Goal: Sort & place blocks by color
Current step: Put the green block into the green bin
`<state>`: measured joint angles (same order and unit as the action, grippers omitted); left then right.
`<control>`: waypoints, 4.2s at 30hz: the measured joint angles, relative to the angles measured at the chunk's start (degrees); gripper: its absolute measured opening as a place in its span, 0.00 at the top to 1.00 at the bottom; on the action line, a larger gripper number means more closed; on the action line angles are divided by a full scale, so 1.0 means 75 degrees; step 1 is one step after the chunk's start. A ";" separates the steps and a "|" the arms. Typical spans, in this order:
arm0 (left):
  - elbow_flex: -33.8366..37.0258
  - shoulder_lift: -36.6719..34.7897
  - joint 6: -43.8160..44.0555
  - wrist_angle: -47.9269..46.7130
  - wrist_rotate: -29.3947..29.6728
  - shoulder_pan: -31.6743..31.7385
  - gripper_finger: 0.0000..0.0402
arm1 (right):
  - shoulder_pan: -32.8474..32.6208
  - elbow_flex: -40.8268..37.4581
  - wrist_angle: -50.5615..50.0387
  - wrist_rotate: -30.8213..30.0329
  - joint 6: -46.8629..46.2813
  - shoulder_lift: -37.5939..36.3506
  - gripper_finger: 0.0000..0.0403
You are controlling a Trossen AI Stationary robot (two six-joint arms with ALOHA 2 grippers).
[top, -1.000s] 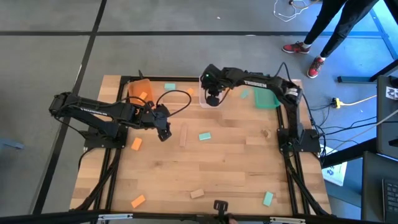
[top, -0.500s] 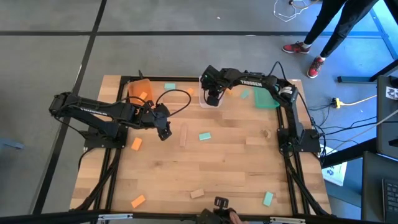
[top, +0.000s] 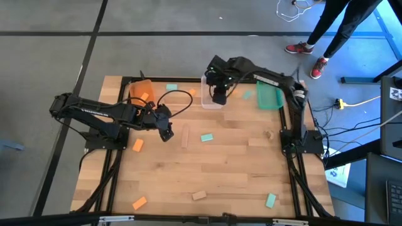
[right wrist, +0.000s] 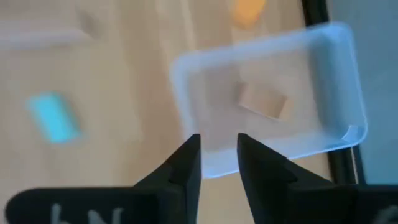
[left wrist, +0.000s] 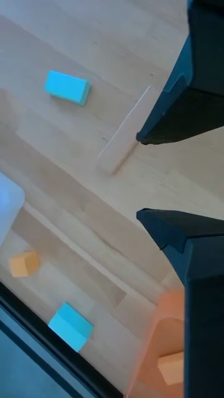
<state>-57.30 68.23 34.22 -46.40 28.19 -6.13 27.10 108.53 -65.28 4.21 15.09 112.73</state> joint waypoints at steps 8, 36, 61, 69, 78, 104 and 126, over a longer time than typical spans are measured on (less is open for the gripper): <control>0.0000 0.0000 0.0012 0.0001 0.0093 0.0000 0.58 | -0.0485 0.0429 -0.2310 0.0195 -0.2047 -0.1298 0.74; 0.0000 0.0000 -0.0041 -0.0004 0.0122 0.0000 0.58 | -0.3092 -0.5854 0.0682 -0.0010 -0.4145 -0.5606 0.74; 0.0000 0.0000 -0.0047 -0.0007 0.0108 -0.0003 0.58 | -0.3096 -0.5792 0.4666 0.0197 -0.0959 -0.3077 0.66; 0.0000 0.0000 -0.0049 -0.0034 0.0099 0.0000 0.58 | -0.3093 -0.5347 0.4749 0.0229 -0.0359 -0.2049 0.55; 0.0000 0.0000 -0.0047 -0.0037 -0.0152 -0.0003 0.58 | -0.2992 -0.5347 0.5570 0.0411 -0.0326 -0.0996 0.53; 0.0000 0.0000 -0.0047 -0.0034 -0.0257 0.0000 0.58 | -0.2563 -0.5341 0.5988 0.1506 0.0085 -0.0111 0.53; 0.0000 0.0000 -0.0047 -0.0034 -0.0251 -0.0002 0.58 | -0.2618 -0.5503 0.6106 0.1001 -0.0376 0.0100 0.53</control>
<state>-57.30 68.23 33.87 -46.65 26.30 -6.14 7.46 67.26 -19.48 11.72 12.27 113.48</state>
